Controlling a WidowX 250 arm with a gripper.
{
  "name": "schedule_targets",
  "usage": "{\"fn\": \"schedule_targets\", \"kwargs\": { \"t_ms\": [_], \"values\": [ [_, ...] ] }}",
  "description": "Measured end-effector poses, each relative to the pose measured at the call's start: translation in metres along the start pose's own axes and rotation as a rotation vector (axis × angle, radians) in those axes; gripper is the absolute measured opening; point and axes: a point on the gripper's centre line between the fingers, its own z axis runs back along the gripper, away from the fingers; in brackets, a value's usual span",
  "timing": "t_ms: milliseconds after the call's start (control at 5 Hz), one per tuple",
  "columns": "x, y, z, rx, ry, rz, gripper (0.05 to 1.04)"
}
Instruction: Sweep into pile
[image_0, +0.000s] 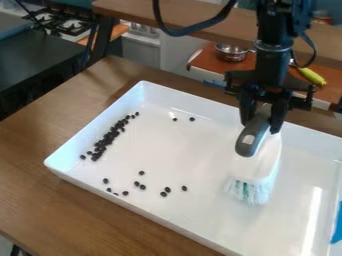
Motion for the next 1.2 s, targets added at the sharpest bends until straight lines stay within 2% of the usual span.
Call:
{"fn": "schedule_targets", "kwargs": {
  "t_ms": [400, 1200],
  "values": [
    [0.015, 0.004, -0.007, 0.005, -0.009, 0.013, 0.477],
    [0.037, 0.04, -0.012, 0.032, -0.035, 0.093, 0.477]
  ]
}}
